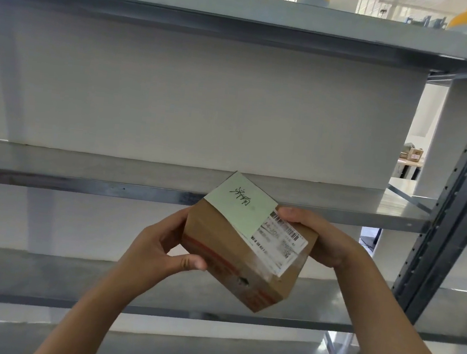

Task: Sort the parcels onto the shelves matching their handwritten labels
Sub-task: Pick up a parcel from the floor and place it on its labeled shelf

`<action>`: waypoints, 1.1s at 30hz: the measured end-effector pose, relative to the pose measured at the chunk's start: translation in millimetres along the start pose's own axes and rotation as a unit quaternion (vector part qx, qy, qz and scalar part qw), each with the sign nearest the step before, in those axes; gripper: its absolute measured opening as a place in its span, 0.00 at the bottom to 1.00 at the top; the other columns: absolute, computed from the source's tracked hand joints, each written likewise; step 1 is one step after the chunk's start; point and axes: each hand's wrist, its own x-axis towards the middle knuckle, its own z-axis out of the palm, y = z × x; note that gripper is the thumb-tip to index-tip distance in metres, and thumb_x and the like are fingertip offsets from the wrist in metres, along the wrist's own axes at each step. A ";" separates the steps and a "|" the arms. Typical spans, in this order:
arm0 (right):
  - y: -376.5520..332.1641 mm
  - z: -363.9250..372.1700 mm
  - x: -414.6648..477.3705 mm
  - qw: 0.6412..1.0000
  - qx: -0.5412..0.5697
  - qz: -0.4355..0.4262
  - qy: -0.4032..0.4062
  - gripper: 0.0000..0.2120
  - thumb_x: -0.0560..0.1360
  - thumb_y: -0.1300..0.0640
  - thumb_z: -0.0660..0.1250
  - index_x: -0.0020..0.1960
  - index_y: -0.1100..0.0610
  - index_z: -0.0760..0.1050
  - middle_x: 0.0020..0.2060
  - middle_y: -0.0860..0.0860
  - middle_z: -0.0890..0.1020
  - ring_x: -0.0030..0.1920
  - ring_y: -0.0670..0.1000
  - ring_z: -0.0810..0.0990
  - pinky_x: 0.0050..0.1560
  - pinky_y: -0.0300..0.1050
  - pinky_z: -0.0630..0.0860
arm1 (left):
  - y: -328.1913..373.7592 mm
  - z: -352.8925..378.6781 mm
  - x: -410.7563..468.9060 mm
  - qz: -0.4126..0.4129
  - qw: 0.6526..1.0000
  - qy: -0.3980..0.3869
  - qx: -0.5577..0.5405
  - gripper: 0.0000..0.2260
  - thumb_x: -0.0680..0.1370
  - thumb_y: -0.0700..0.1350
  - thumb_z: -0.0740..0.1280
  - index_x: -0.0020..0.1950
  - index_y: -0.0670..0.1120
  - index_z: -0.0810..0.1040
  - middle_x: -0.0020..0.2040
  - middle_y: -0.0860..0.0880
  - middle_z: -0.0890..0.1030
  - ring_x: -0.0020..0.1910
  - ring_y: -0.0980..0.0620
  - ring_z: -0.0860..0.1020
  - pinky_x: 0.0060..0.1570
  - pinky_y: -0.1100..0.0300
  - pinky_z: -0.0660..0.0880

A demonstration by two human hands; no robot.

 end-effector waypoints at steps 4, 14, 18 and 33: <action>-11.2 -0.4 10.4 0.998 -0.045 0.019 -0.035 0.16 0.69 0.42 0.66 0.47 0.50 0.85 0.43 0.51 0.86 0.41 0.50 0.84 0.41 0.41 0.78 | 6.5 9.1 3.6 -0.019 0.999 -0.021 0.023 0.46 0.55 0.62 0.81 0.70 0.51 0.72 0.59 0.60 0.83 0.59 0.59 0.81 0.55 0.64 0.79; -29.0 28.7 41.0 0.956 0.046 0.012 0.290 0.30 0.80 0.36 0.53 0.47 0.60 0.80 0.39 0.60 0.83 0.45 0.63 0.82 0.54 0.52 0.77 | 9.5 29.3 1.1 0.000 0.990 0.143 -0.001 0.34 0.56 0.64 0.78 0.57 0.52 0.75 0.49 0.64 0.84 0.45 0.62 0.83 0.40 0.71 0.78; -29.4 45.6 45.3 0.900 0.107 -0.080 0.416 0.14 0.81 0.53 0.60 0.37 0.53 0.68 0.28 0.47 0.76 0.33 0.50 0.73 0.35 0.43 0.70 | 8.5 33.6 2.4 0.017 0.982 0.189 0.001 0.29 0.58 0.61 0.76 0.54 0.54 0.74 0.46 0.68 0.83 0.43 0.67 0.82 0.39 0.75 0.76; 7.8 91.8 1.2 0.884 0.031 -0.253 0.392 0.10 0.79 0.54 0.61 0.52 0.60 0.75 0.38 0.41 0.83 0.38 0.37 0.82 0.35 0.29 0.77 | 14.4 34.8 -36.4 -0.034 0.959 0.277 0.047 0.42 0.59 0.68 0.76 0.68 0.48 0.73 0.59 0.58 0.82 0.65 0.52 0.77 0.63 0.55 0.76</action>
